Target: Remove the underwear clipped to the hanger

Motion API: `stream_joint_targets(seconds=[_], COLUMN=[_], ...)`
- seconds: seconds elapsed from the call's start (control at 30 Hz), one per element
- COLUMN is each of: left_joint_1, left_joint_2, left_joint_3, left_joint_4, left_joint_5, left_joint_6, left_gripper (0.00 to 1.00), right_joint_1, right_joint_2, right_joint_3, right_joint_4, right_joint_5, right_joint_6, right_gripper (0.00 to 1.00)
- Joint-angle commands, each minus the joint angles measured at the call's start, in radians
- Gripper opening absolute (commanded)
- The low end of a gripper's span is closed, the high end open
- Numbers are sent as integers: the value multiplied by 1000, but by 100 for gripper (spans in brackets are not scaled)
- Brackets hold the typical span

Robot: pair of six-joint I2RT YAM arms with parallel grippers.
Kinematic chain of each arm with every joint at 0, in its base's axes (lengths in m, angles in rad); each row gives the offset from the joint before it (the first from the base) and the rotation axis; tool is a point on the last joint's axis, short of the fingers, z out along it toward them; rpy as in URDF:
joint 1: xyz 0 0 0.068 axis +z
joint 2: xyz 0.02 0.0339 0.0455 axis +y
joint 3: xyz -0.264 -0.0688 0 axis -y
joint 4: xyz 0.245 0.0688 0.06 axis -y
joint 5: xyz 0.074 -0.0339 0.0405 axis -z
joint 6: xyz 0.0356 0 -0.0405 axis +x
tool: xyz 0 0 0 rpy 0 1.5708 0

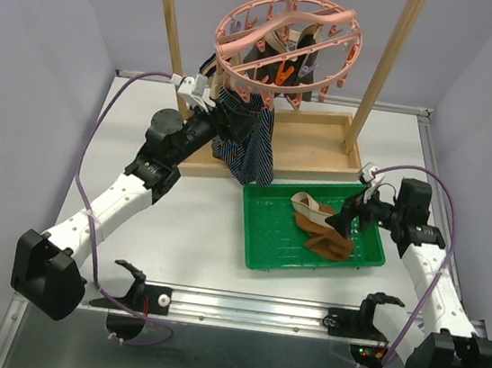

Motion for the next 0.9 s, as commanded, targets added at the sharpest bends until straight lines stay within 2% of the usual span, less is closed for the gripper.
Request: stream_joint_targets(seconds=[0.0, 0.13, 0.4, 0.63, 0.87], left_joint_1=[-10, -43, -84, -102, -133], left_joint_2=[29, 69, 127, 164, 175], left_joint_3=[92, 136, 179, 208, 166], left_joint_4=[105, 103, 108, 134, 267], left_joint_5=[30, 8, -154, -197, -225], left_joint_6=[-8, 32, 133, 209, 255], left_gripper=[78, 77, 77, 77, 75], right_joint_1=[-10, -13, -16, -17, -19], right_joint_2=[-21, -21, -21, -17, -15], right_joint_3=[-19, -20, -22, -24, -24], right_joint_4=[59, 64, 68, 71, 73], right_joint_5=[-18, -17, -15, -18, -18], right_joint_6=[12, 14, 17, 19, 22], right_gripper=[100, 100, 100, 100, 100])
